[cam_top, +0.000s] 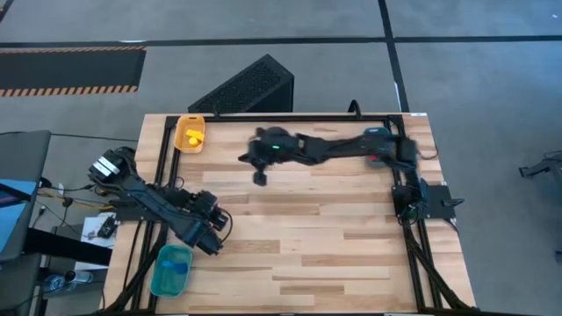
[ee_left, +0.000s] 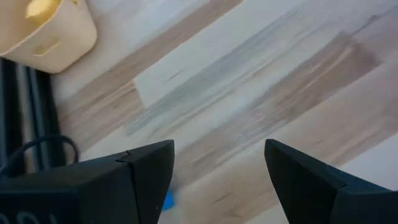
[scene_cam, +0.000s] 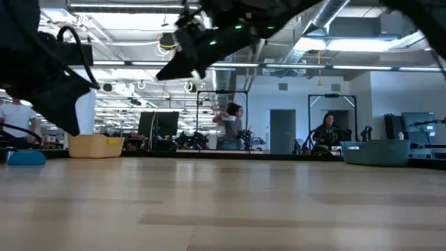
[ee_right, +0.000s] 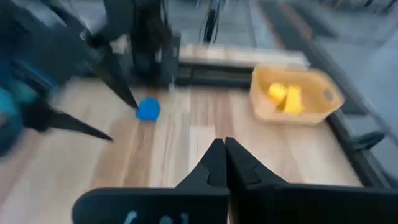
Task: Sort & place blocks by color
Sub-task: Put the blue block into the green bin
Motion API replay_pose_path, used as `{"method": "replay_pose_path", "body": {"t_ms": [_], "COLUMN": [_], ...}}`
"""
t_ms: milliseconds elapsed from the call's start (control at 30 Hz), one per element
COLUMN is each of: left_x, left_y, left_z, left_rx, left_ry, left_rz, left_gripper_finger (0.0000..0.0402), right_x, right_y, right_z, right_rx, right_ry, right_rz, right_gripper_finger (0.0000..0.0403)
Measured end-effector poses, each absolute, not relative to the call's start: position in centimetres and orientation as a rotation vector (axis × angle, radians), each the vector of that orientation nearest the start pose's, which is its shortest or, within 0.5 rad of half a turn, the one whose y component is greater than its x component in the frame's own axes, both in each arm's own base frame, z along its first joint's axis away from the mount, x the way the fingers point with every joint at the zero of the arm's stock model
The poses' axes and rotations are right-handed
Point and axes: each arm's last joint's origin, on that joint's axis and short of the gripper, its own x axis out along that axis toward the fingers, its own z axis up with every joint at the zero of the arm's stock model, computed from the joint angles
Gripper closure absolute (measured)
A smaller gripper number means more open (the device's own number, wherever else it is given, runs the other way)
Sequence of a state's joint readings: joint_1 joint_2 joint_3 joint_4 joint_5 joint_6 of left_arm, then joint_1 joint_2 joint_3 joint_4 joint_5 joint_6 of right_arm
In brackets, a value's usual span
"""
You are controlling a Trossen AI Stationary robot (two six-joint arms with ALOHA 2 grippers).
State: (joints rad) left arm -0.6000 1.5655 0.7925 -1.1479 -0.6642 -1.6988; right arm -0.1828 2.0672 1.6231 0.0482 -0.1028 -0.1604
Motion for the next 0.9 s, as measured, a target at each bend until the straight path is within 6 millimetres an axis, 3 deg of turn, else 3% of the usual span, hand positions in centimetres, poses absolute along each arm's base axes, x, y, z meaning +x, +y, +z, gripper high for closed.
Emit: {"method": "replay_pose_path", "body": {"t_ms": [200,400,667,900], "left_x": [18.5,19.1,18.6,18.0], "left_y": [-9.0,-7.4,-3.6,-0.3], "left_z": [15.3,14.4,13.0,12.1], "left_rx": [-0.210,-0.226,-0.288,-0.361], "left_ry": [0.932,0.954,1.072,1.292], "left_rz": [1.110,1.080,1.229,1.255], "left_gripper_finger": [0.0164,0.0164,0.0164,0.0164], "right_x": [40.5,35.1,32.4,32.2], "right_y": [-7.7,-6.7,-6.1,-6.3], "right_z": [25.4,24.0,20.8,20.6], "right_rx": [-0.047,0.003,0.116,0.136], "right_ry": [0.216,0.165,0.098,0.088], "right_rz": [-0.138,-0.189,-0.137,-0.143], "right_gripper_finger": [0.0395,0.0394,0.0382,0.0370]}}
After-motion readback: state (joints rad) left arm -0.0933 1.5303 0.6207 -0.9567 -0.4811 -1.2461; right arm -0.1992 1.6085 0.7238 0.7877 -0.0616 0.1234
